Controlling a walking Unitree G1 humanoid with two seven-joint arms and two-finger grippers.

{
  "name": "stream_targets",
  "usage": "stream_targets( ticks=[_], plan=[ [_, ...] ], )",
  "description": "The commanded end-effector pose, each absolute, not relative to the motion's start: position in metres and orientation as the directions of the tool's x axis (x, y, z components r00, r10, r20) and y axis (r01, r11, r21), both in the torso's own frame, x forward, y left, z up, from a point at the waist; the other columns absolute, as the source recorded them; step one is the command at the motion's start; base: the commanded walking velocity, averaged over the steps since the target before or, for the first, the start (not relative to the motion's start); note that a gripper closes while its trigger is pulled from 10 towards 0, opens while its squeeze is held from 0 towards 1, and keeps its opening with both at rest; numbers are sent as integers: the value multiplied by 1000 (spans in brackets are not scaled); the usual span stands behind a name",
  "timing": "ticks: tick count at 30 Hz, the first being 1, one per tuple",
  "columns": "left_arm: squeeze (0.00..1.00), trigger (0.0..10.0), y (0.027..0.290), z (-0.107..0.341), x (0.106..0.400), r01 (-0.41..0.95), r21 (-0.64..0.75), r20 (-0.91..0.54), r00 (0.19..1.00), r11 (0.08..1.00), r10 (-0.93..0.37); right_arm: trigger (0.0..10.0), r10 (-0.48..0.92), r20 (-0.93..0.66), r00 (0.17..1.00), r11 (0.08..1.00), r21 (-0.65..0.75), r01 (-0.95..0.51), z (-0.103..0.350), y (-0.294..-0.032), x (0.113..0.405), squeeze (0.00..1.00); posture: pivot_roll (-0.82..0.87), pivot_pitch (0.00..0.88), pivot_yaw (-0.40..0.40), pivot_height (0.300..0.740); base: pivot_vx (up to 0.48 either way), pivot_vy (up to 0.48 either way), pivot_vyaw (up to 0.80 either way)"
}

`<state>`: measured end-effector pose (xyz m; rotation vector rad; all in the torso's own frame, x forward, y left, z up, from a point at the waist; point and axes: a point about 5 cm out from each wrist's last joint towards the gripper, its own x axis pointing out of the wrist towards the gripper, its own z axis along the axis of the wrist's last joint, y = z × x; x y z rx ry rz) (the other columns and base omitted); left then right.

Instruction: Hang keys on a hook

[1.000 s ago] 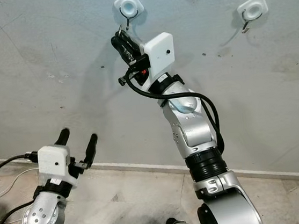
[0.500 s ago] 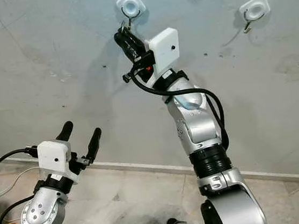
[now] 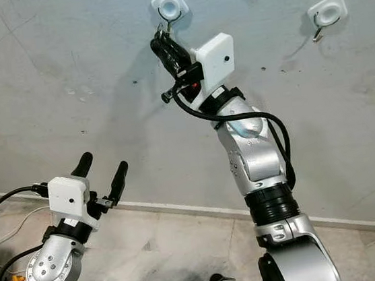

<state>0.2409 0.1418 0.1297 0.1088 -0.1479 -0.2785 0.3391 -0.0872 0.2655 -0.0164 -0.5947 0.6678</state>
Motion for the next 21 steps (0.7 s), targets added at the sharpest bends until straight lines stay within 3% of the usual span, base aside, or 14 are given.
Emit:
stream_targets(
  ticks=[1, 21],
  plan=[
    [0, 10000, 141, 127, 239, 284, 122, 112, 948, 951, -297, 10000, 553, 554, 622, 812, -194, -550, 274, -98, 336, 0, 170, 191, 24, 740, 0, 0, 0],
    [0, 10000, 139, 125, 241, 294, 114, 101, 947, 949, -305, 10000, 522, 553, 650, 835, -174, -522, 276, -107, 333, 0, 160, 191, 30, 740, 0, 0, 0]
  ],
)
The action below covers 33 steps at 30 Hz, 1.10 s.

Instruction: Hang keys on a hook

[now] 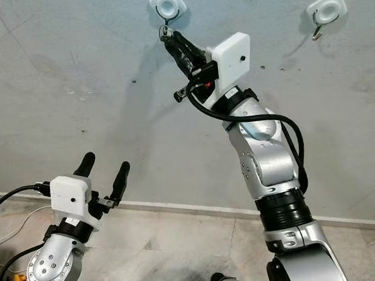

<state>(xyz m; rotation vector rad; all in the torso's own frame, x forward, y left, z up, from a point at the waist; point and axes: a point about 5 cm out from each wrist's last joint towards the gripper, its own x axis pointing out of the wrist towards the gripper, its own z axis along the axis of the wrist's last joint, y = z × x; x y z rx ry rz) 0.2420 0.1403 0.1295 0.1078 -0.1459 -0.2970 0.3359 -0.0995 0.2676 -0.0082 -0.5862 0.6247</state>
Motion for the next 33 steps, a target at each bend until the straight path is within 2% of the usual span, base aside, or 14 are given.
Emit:
stream_targets(
  ticks=[1, 33],
  plan=[
    [0, 10000, 139, 125, 241, 293, 114, 101, 947, 949, -304, 10000, 523, 552, 650, 834, -174, -523, 276, -106, 333, 0, 160, 191, 30, 740, 0, 0, 0],
    [0, 10000, 137, 121, 239, 277, 91, 90, 954, 957, -284, 10000, 561, 488, 669, 796, -96, -597, 260, -91, 335, 0, 159, 200, 15, 740, 0, 0, 0]
  ],
)
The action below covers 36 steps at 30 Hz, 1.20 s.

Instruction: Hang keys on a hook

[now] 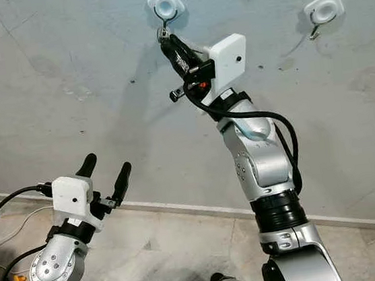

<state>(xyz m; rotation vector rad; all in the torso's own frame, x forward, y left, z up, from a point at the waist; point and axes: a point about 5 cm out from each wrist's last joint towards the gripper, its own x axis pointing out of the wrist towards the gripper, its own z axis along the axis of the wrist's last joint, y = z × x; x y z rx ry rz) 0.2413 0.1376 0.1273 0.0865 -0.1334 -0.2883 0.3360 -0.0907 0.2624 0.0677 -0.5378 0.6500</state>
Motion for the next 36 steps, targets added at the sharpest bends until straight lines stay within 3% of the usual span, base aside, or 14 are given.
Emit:
stream_targets(
  ticks=[1, 21, 36],
  plan=[
    [0, 10000, 137, 121, 239, 276, 91, 89, 955, 957, -284, 10000, 563, 486, 669, 795, -94, -600, 259, -90, 334, 0, 159, 200, 15, 740, 0, 0, 0],
    [0, 10000, 137, 121, 236, 274, 90, 83, 956, 958, -281, 10000, 561, 452, 693, 781, -13, -624, 247, -84, 332, 0, 161, 209, 12, 740, 0, 0, 0],
    [0, 10000, 138, 120, 237, 273, 93, 82, 956, 957, -281, 10000, 561, 532, 634, 761, -30, -648, 274, -85, 324, 0, 159, 206, 14, 740, 0, 0, 0]
  ],
)
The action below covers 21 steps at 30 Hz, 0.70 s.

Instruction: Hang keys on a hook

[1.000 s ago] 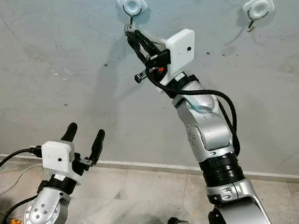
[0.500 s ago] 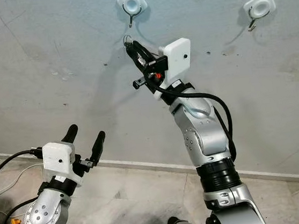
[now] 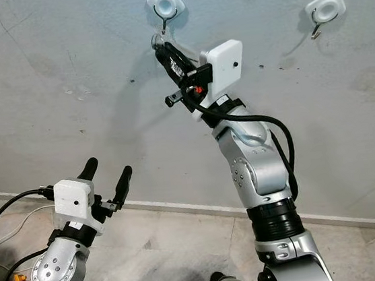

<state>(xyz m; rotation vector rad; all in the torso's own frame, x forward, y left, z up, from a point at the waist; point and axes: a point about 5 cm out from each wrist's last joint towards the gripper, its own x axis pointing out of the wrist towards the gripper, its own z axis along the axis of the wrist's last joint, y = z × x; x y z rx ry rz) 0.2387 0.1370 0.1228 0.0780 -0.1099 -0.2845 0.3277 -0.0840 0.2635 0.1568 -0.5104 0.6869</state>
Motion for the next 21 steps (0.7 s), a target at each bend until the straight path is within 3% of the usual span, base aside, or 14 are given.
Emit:
stream_targets(
  ticks=[1, 21],
  plan=[
    [0, 10000, 138, 120, 237, 273, 93, 81, 956, 957, -281, 10000, 559, 534, 635, 761, -27, -648, 274, -85, 324, 0, 159, 206, 14, 740, 0, 0, 0],
    [0, 10000, 139, 120, 236, 264, 91, 76, 959, 960, -271, 10000, 512, 507, 694, 758, 113, -642, 269, -88, 334, 0, 171, 208, 12, 740, 0, 0, 0]
  ],
)
